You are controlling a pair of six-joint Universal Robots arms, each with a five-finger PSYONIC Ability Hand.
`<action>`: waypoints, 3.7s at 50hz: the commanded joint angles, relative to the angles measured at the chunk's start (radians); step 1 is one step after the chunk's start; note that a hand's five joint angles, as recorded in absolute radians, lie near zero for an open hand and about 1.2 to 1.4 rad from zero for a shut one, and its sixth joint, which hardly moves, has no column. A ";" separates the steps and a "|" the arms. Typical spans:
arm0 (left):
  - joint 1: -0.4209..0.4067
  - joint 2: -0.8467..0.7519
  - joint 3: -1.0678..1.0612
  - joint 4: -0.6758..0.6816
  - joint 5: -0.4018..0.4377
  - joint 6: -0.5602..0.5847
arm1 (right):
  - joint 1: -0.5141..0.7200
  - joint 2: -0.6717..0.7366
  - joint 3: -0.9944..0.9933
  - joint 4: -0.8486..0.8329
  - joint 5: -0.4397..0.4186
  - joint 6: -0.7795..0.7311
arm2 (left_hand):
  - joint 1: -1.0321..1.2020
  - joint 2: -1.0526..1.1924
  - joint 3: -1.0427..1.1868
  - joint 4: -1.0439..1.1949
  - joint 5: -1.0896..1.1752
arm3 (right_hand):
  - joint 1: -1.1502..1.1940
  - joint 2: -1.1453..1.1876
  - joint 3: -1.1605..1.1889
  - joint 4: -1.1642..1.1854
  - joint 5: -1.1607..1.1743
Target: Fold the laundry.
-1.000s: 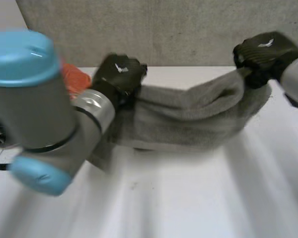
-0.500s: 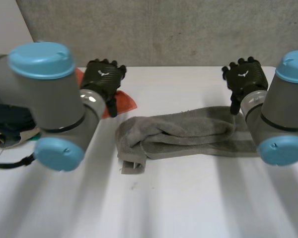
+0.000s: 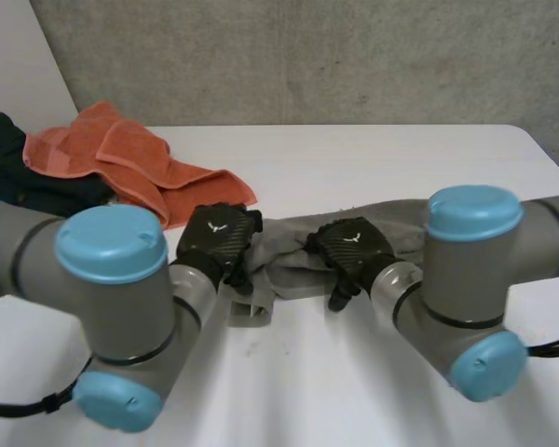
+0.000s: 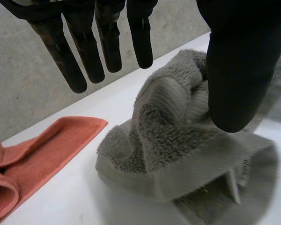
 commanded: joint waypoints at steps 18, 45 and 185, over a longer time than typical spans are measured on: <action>0.020 -0.100 0.161 -0.023 -0.043 0.119 | -0.005 0.078 -0.091 -0.214 0.157 -0.085 | 0.935 0.940 0.939 0.937 0.935 | 0.925 0.931 0.921 0.916 0.911; 0.090 0.343 0.092 -0.329 -0.062 0.117 | -0.421 -0.461 -0.149 0.586 -0.073 -0.471 | 0.935 0.940 0.939 0.937 0.935 | 0.925 0.931 0.921 0.916 0.911; 0.199 -0.156 0.849 0.153 -0.051 0.410 | -0.451 -0.160 -0.368 -0.529 0.030 -0.148 | 0.935 0.940 0.939 0.937 0.935 | 0.925 0.931 0.921 0.916 0.911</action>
